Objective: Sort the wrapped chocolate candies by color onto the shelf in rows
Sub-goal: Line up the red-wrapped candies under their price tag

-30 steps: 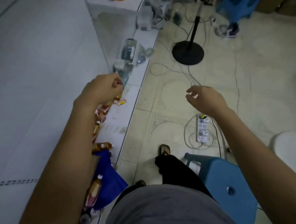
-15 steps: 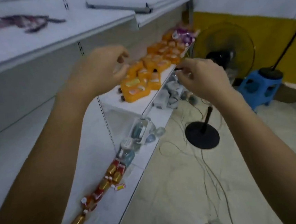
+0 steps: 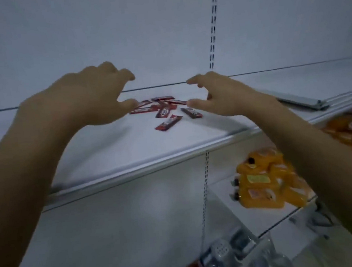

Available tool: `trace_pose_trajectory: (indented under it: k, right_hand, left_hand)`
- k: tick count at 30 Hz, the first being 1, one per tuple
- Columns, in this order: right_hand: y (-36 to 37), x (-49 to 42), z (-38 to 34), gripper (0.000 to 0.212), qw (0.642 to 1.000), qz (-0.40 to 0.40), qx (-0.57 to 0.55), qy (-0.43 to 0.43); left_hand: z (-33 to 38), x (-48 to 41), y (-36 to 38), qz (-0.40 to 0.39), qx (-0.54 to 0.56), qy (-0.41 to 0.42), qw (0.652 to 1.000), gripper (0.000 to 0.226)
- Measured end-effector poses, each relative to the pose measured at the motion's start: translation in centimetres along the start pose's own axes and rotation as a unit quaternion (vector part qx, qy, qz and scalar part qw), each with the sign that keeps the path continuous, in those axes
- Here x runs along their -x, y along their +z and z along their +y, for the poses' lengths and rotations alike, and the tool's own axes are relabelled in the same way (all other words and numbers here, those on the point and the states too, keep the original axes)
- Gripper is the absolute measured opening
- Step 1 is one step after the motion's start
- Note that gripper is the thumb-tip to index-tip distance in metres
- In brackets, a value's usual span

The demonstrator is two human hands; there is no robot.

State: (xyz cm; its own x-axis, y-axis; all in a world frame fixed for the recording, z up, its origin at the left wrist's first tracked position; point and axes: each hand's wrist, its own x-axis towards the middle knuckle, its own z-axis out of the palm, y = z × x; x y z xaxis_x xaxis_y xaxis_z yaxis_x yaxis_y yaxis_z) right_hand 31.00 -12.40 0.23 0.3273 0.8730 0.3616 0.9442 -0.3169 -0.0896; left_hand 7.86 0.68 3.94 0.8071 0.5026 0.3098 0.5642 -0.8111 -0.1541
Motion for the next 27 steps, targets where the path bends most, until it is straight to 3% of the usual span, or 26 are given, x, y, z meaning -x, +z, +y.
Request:
trace_pose_trajectory:
  k: [4,10,15,19,22,25,27]
  right_hand:
    - [1.2,-5.7,1.2,0.074,0.987,-0.155,0.027,-0.029]
    - [4.3,-12.6,1.4,0.052,0.977,-0.203,-0.031,-0.057]
    - [6.5,-14.6,1.1,0.04,0.966,-0.221,-0.088,-0.104]
    - [5.4,-14.8,2.1,0.026,0.959,-0.212,-0.131,-0.134]
    - [4.9,-14.9,2.7,0.017,0.941,-0.229,-0.212,-0.131]
    - [4.2,-15.1,3.2,0.016,0.934,-0.266,-0.198,-0.137]
    - [3.6,-14.8,3.5,0.017,0.919,-0.302,-0.217,-0.133]
  left_hand:
    - [-0.9,0.0,-0.3,-0.09,-0.022,-0.045,0.995,0.065]
    - [0.4,-3.8,3.0,-0.284,0.074,-0.018,0.956,0.104]
    - [1.4,-7.4,5.8,-0.289,0.161,-0.059,0.942,0.102]
    - [0.9,-9.8,6.6,-0.285,0.187,-0.109,0.934,0.117]
    - [0.5,-10.5,6.8,-0.236,0.224,-0.126,0.937,0.098]
    - [-0.3,-10.1,7.5,-0.163,0.299,-0.104,0.935,0.048]
    - [-0.9,-9.5,7.8,-0.139,0.328,-0.091,0.93,0.026]
